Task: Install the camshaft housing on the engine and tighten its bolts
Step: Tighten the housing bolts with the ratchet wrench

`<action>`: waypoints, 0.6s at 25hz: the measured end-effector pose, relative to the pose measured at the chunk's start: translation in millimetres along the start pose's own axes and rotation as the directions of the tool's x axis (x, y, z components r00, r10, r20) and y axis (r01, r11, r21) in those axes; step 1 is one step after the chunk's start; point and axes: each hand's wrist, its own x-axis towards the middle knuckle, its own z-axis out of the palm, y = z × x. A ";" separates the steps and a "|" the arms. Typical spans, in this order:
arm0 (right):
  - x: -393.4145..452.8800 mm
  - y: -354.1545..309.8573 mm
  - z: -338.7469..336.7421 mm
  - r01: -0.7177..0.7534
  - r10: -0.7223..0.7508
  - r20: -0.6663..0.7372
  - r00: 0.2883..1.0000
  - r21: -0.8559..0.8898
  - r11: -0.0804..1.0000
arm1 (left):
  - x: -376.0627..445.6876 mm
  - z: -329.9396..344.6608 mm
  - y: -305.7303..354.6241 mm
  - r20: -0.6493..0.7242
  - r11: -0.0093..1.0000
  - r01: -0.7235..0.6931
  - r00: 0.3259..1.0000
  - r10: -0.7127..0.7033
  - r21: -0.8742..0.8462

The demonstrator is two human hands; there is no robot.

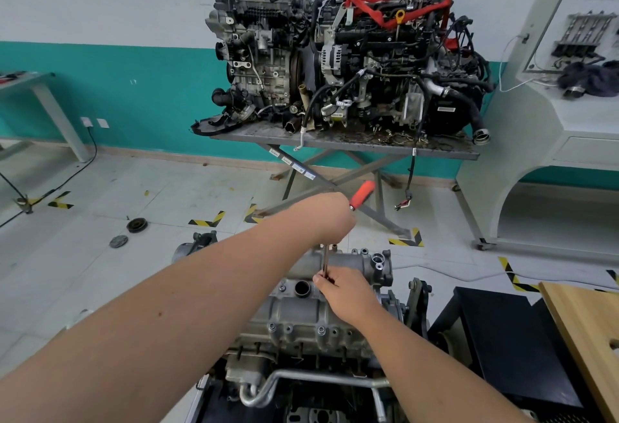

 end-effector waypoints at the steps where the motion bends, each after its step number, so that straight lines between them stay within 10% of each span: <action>1: 0.6 0.0 0.4 0.003 -0.003 -0.001 1.000 -0.016 1.000 | -0.1 -0.7 2.5 -0.023 0.993 -0.056 0.998 0.058 0.107; 6: 4.5 0.6 3.9 -0.027 0.023 -0.043 0.999 -0.086 0.996 | -8.4 10.1 -0.7 -0.072 0.796 -0.279 0.925 0.372 0.538; 9: 5.0 1.2 3.9 -0.049 0.047 -0.048 0.998 -0.050 0.997 | -12.6 37.4 -18.6 -0.342 0.624 -0.331 0.613 0.712 0.708; 11: 5.8 0.4 5.8 -0.024 0.026 -0.073 0.997 0.024 0.999 | -14.3 58.0 -28.1 -0.582 0.743 -0.362 0.465 0.667 0.563; 15: 6.2 -3.8 5.6 -0.020 0.021 -0.059 0.998 0.021 1.000 | -13.6 82.1 -27.0 -0.622 0.856 -0.497 0.719 0.312 -0.145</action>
